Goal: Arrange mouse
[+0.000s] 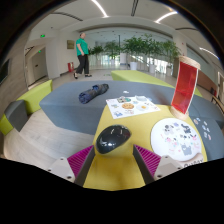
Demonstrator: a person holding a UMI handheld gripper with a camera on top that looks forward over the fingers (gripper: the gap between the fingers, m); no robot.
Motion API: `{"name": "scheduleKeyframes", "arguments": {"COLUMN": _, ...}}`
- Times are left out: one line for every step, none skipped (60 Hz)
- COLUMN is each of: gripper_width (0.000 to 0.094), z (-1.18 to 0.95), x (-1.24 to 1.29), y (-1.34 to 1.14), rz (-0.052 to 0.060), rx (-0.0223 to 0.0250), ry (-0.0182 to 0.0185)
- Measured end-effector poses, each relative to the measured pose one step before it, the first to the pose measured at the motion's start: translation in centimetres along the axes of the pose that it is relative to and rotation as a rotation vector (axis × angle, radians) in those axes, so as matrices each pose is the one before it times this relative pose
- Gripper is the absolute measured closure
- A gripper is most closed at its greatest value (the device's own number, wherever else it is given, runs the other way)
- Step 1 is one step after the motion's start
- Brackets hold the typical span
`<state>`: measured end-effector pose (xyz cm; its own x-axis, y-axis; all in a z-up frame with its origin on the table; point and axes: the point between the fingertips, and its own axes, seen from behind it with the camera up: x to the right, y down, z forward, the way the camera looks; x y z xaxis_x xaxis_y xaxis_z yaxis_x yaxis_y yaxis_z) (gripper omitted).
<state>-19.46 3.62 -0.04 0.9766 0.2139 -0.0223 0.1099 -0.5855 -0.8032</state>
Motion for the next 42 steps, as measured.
{"name": "scheduleKeyframes", "arguments": {"gripper_width": 0.0096, "z": 0.418, "x": -0.177, "y": -0.211, "rz": 0.0031, "rx": 0.00063, "ry": 0.00153}}
{"name": "scheduleKeyframes", "arguments": {"gripper_width": 0.0096, "z": 0.386, "x": -0.216, "y": -0.196, "rz": 0.002, "rx": 0.00037, "ry": -0.0008}}
{"name": "scheduleKeyframes", "arguments": {"gripper_width": 0.0095, "z": 0.364, "x": -0.224, "y": -0.195, "rz": 0.0015, "rx": 0.00044, "ry": -0.00112}}
{"name": "scheduleKeyframes", "arguments": {"gripper_width": 0.0095, "z": 0.345, "x": -0.194, "y": -0.2, "rz": 0.0013, "rx": 0.00084, "ry": -0.00064}}
{"name": "scheduleKeyframes", "arguments": {"gripper_width": 0.0098, "z": 0.425, "x": 0.083, "y": -0.276, "rz": 0.001, "rx": 0.00053, "ry": 0.00023}}
{"name": "scheduleKeyframes", "arguments": {"gripper_width": 0.01, "z": 0.374, "x": -0.034, "y": -0.172, "rz": 0.0002, "rx": 0.00138, "ry": 0.00308}}
{"name": "scheduleKeyframes", "arguments": {"gripper_width": 0.0098, "z": 0.3, "x": -0.035, "y": -0.219, "rz": -0.0002, "rx": 0.00253, "ry": 0.00539}}
{"name": "scheduleKeyframes", "arguments": {"gripper_width": 0.0089, "z": 0.285, "x": 0.023, "y": -0.225, "rz": -0.0007, "rx": 0.00241, "ry": 0.00807}}
{"name": "scheduleKeyframes", "arguments": {"gripper_width": 0.0086, "z": 0.284, "x": -0.004, "y": -0.168, "rz": -0.004, "rx": 0.00216, "ry": 0.00625}}
{"name": "scheduleKeyframes", "arguments": {"gripper_width": 0.0087, "z": 0.292, "x": 0.028, "y": -0.195, "rz": -0.0062, "rx": 0.00221, "ry": 0.00667}}
{"name": "scheduleKeyframes", "arguments": {"gripper_width": 0.0088, "z": 0.307, "x": 0.065, "y": -0.141, "rz": -0.0074, "rx": 0.00095, "ry": 0.0079}}
{"name": "scheduleKeyframes", "arguments": {"gripper_width": 0.0092, "z": 0.305, "x": 0.079, "y": -0.122, "rz": -0.0066, "rx": -0.0005, "ry": 0.00861}}
{"name": "scheduleKeyframes", "arguments": {"gripper_width": 0.0094, "z": 0.29, "x": 0.089, "y": -0.071, "rz": -0.0057, "rx": -0.00259, "ry": 0.00876}}
{"name": "scheduleKeyframes", "arguments": {"gripper_width": 0.0095, "z": 0.28, "x": 0.037, "y": -0.057, "rz": -0.0047, "rx": -0.00356, "ry": 0.00697}}
{"name": "scheduleKeyframes", "arguments": {"gripper_width": 0.0095, "z": 0.234, "x": 0.018, "y": -0.166, "rz": -0.002, "rx": -0.00245, "ry": 0.00399}}
{"name": "scheduleKeyframes", "arguments": {"gripper_width": 0.0097, "z": 0.376, "x": 0.119, "y": -0.013, "rz": -0.0017, "rx": -0.00152, "ry": 0.00504}}
{"name": "scheduleKeyframes", "arguments": {"gripper_width": 0.0098, "z": 0.306, "x": 0.001, "y": -0.037, "rz": 0.0001, "rx": -0.00308, "ry": 0.00525}}
{"name": "scheduleKeyframes", "arguments": {"gripper_width": 0.0099, "z": 0.304, "x": -0.003, "y": -0.023, "rz": 0.001, "rx": -0.0039, "ry": 0.00401}}
{"name": "scheduleKeyframes", "arguments": {"gripper_width": 0.0102, "z": 0.285, "x": -0.018, "y": -0.035, "rz": 0.0017, "rx": -0.00278, "ry": 0.00282}}
{"name": "scheduleKeyframes", "arguments": {"gripper_width": 0.0107, "z": 0.245, "x": -0.049, "y": -0.047, "rz": 0.0023, "rx": -0.0021, "ry": 0.00196}}
{"name": "scheduleKeyframes", "arguments": {"gripper_width": 0.0118, "z": 0.229, "x": -0.036, "y": -0.061, "rz": 0.0025, "rx": -0.00126, "ry": 0.0005}}
{"name": "scheduleKeyframes", "arguments": {"gripper_width": 0.0137, "z": 0.187, "x": -0.084, "y": -0.084, "rz": 0.0028, "rx": 0.00044, "ry": -0.00159}}
{"name": "scheduleKeyframes", "arguments": {"gripper_width": 0.0161, "z": 0.154, "x": -0.068, "y": -0.127, "rz": 0.003, "rx": 0.0019, "ry": 0.00007}}
{"name": "scheduleKeyframes", "arguments": {"gripper_width": 0.0194, "z": 0.108, "x": 0.072, "y": -0.15, "rz": 0.0024, "rx": 0.00273, "ry": 0.0046}}
{"name": "scheduleKeyframes", "arguments": {"gripper_width": 0.024, "z": 0.168, "x": 0.058, "y": -0.099, "rz": 0.0, "rx": 0.00393, "ry": 0.00123}}
{"name": "scheduleKeyframes", "arguments": {"gripper_width": 0.0231, "z": 0.069, "x": 0.003, "y": -0.07, "rz": -0.001, "rx": 0.00109, "ry": -0.00044}}
{"name": "scheduleKeyframes", "arguments": {"gripper_width": 0.0307, "z": 0.048, "x": -0.166, "y": 0.003, "rz": 0.0027, "rx": -0.00178, "ry": -0.00701}}
{"name": "scheduleKeyframes", "arguments": {"gripper_width": 0.0314, "z": 0.02, "x": -0.028, "y": -0.002, "rz": 0.0028, "rx": -0.00144, "ry": -0.00221}}
{"name": "scheduleKeyframes", "arguments": {"gripper_width": 0.0325, "z": -0.016, "x": 0.043, "y": 0.062, "rz": 0.0009, "rx": -0.00327, "ry": 0.00099}}
{"name": "scheduleKeyframes", "arguments": {"gripper_width": 0.0336, "z": -0.015, "x": -0.002, "y": -0.042, "rz": 0.0036, "rx": 0.00106, "ry": 0.00098}}
{"name": "scheduleKeyframes", "arguments": {"gripper_width": 0.035, "z": -0.041, "x": 0.007, "y": 0.011, "rz": 0.0046, "rx": 0.00053, "ry": -0.00038}}
{"name": "scheduleKeyframes", "arguments": {"gripper_width": 0.0358, "z": -0.043, "x": 0.0, "y": 0.01, "rz": 0.0058, "rx": 0.00184, "ry": -0.00132}}
{"name": "scheduleKeyframes", "arguments": {"gripper_width": 0.0377, "z": -0.01, "x": 0.069, "y": -0.05, "rz": 0.0053, "rx": 0.00459, "ry": 0.00109}}
{"name": "scheduleKeyframes", "arguments": {"gripper_width": 0.0394, "z": 0.005, "x": 0.072, "y": 0.011, "rz": 0.0052, "rx": 0.00213, "ry": 0.00122}}
{"name": "scheduleKeyframes", "arguments": {"gripper_width": 0.0414, "z": -0.01, "x": -0.056, "y": 0.094, "rz": 0.0055, "rx": -0.00345, "ry": -0.00472}}
{"name": "scheduleKeyframes", "arguments": {"gripper_width": 0.0434, "z": -0.054, "x": -0.084, "y": 0.028, "rz": 0.0042, "rx": -0.0033, "ry": -0.00811}}
{"name": "scheduleKeyframes", "arguments": {"gripper_width": 0.044, "z": -0.064, "x": -0.066, "y": -0.009, "rz": 0.0028, "rx": -0.00344, "ry": -0.00762}}
{"name": "scheduleKeyframes", "arguments": {"gripper_width": 0.0465, "z": -0.1, "x": -0.179, "y": -0.046, "rz": 0.004, "rx": -0.00289, "ry": -0.01344}}
{"name": "scheduleKeyframes", "arguments": {"gripper_width": 0.047, "z": -0.146, "x": -0.168, "y": -0.055, "rz": 0.008, "rx": -0.00391, "ry": -0.01434}}
{"name": "scheduleKeyframes", "arguments": {"gripper_width": 0.0479, "z": -0.2, "x": -0.245, "y": -0.179, "rz": 0.0092, "rx": 0.00046, "ry": -0.019}}
{"name": "scheduleKeyframes", "arguments": {"gripper_width": 0.0483, "z": -0.289, "x": -0.277, "y": -0.278, "rz": 0.0111, "rx": 0.00178, "ry": -0.01541}}
{"name": "scheduleKeyframes", "arguments": {"gripper_width": 0.0483, "z": -0.377, "x": -0.17, "y": -0.407, "rz": 0.0065, "rx": 0.00523, "ry": -0.01572}}
